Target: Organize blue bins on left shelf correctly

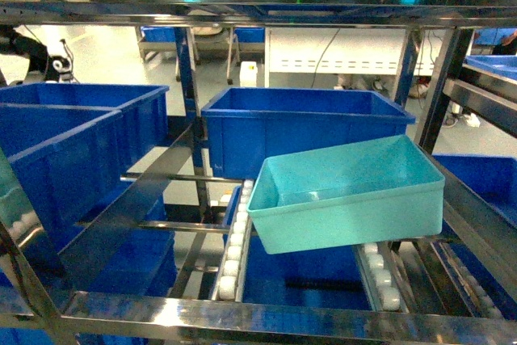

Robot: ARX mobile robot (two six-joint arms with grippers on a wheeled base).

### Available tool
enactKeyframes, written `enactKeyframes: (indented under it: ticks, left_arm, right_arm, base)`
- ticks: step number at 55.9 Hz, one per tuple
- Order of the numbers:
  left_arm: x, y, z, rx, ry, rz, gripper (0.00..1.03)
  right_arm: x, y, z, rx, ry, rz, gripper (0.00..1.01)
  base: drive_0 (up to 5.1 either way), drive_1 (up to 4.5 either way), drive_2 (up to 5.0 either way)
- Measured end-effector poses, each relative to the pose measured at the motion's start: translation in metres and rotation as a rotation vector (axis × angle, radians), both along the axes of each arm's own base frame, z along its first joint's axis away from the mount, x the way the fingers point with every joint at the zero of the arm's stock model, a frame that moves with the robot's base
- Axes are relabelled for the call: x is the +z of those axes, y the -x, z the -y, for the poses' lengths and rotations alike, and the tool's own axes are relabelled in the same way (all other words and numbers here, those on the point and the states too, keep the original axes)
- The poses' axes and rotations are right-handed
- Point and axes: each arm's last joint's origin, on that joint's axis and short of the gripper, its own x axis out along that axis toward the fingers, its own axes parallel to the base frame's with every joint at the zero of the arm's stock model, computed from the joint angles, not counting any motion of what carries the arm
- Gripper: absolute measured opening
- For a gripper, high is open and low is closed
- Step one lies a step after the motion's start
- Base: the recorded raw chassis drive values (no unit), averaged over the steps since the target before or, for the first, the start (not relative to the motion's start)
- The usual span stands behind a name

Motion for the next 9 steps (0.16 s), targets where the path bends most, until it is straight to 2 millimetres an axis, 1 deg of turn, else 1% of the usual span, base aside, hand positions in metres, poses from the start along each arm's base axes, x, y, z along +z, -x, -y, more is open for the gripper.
enactKeyframes:
  ticks: [2,4,6,9]
  left_arm:
    - [0.0,0.0,0.0,0.0,-0.001,0.0,1.0]
    - [0.0,0.0,0.0,0.0,-0.001,0.0,0.99]
    - [0.0,0.0,0.0,0.0,-0.001,0.0,0.98]
    - [0.0,0.0,0.0,0.0,-0.001,0.0,0.98]
  right_arm:
    - [0.0,0.0,0.0,0.0,0.0,0.0,0.95]
    - [0.0,0.0,0.0,0.0,0.0,0.0,0.99]
    - [0.0,0.0,0.0,0.0,-0.001,0.0,1.0]
    - [0.0,0.0,0.0,0.0,0.0,0.0,0.97]
  base:
    - [0.0,0.0,0.0]
    - [0.0,0.0,0.0]
    - [0.0,0.0,0.0]
    - [0.0,0.0,0.0]
